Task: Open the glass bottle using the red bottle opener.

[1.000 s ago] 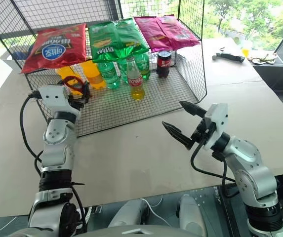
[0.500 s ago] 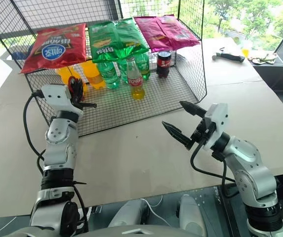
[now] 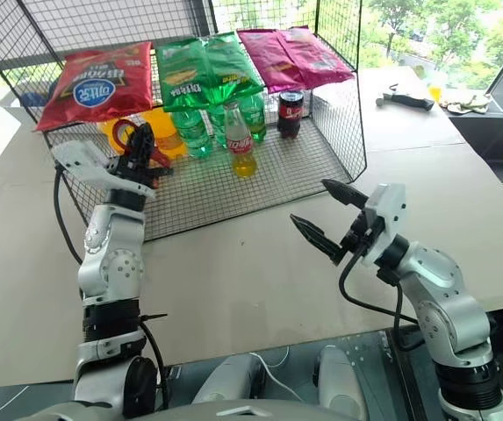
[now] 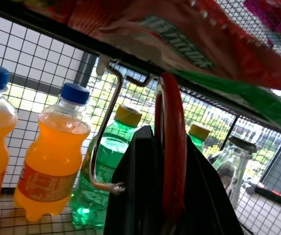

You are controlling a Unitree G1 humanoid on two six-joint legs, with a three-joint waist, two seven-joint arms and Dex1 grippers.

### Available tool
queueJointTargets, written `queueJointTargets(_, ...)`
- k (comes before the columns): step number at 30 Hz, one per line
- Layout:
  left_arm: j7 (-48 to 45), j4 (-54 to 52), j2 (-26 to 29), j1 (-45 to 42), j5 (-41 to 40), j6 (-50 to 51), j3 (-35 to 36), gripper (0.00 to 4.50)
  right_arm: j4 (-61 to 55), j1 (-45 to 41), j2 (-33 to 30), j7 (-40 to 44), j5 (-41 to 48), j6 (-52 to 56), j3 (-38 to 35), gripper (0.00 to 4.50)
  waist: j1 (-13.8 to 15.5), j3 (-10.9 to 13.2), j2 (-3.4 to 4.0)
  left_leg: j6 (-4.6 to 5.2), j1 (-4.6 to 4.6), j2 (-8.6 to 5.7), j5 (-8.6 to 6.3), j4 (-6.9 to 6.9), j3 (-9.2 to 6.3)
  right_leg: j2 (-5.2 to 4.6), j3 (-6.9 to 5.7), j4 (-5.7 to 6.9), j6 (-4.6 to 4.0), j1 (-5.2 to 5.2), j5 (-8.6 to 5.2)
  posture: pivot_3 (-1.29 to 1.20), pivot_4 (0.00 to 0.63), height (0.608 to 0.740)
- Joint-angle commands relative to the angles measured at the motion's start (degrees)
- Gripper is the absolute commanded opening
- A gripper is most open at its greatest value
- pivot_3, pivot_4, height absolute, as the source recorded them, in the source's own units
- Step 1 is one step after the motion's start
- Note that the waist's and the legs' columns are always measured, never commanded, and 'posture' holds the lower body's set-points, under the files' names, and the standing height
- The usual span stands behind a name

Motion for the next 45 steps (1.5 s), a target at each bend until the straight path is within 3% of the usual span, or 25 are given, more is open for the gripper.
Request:
queueJointTargets(1,-1.54,-3.18,0.54,1.03,-3.22,2.94,0.23,0.04,-0.96,-0.48,0.41,-0.37,0.22,-1.46,-0.90,4.50,-0.01,0.00,0.00,0.00,0.00,-0.01,0.00,0.00,0.01,0.00,0.00,0.00,0.00,0.00,0.00,0.00,0.150,0.740)
queueJointTargets(9,-10.02,-4.66,1.84,4.08,-9.96,11.18,-2.74,0.04,-0.85,-1.13,0.45,-1.34,0.76,0.77,-0.34,4.50,-0.02,0.00,0.00,0.00,0.00,-0.04,0.00,0.00,0.01,0.01,0.00,-0.01,0.00,0.00,0.00,0.00,0.150,0.740)
queueJointTargets(14,-16.96,-4.77,2.86,4.88,-12.34,15.71,-6.01,0.04,-1.31,-2.18,-2.40,-2.30,2.48,10.02,1.62,4.50,-0.03,0.00,0.00,0.00,0.00,-0.05,0.00,0.00,0.01,0.01,0.00,0.00,-0.01,0.01,0.00,0.00,0.150,0.740)
queueJointTargets(25,-29.28,-4.51,1.43,1.39,-18.17,24.86,-13.81,0.04,2.09,-16.59,-2.64,-5.13,19.55,39.16,3.89,4.50,-0.12,0.02,0.00,0.01,-0.01,-0.04,0.00,0.00,0.02,0.01,0.02,-0.02,-0.02,0.00,-0.01,0.00,0.150,0.740)
queueJointTargets(34,-33.40,-5.46,0.98,1.42,-22.50,30.18,-14.78,0.04,5.63,-21.67,0.49,-7.37,29.63,49.09,1.85,4.50,-0.14,0.02,0.01,0.02,-0.04,-0.04,0.00,-0.02,0.00,0.00,0.01,-0.08,-0.02,-0.02,-0.01,0.00,0.150,0.740)
queueJointTargets(37,-34.11,-5.85,1.05,1.92,-23.03,31.17,-14.95,0.00,6.76,-22.81,1.23,-8.17,32.05,50.47,0.89,3.65,-0.16,0.02,0.01,0.02,-0.04,-0.03,0.00,-0.01,-0.01,0.00,0.01,-0.06,-0.02,-0.02,-0.01,0.00,0.150,0.740)
queueJointTargets(42,-34.68,-6.04,0.81,2.32,-23.46,31.91,-14.87,0.00,8.40,-24.18,2.21,-9.41,33.48,50.90,-0.01,1.14,-0.15,0.02,0.01,0.02,-0.04,-0.04,0.00,-0.02,0.00,-0.01,0.01,-0.08,-0.02,-0.02,-0.01,0.00,0.150,0.740)
queueJointTargets(45,-34.69,-6.21,0.68,2.57,-23.68,31.96,-14.91,0.00,8.58,-24.41,2.81,-9.97,33.94,51.21,-0.25,0.02,-0.22,0.02,0.01,0.02,-0.04,-0.04,0.00,-0.02,-0.01,0.00,0.01,-0.08,-0.02,-0.03,-0.01,0.00,0.150,0.740)
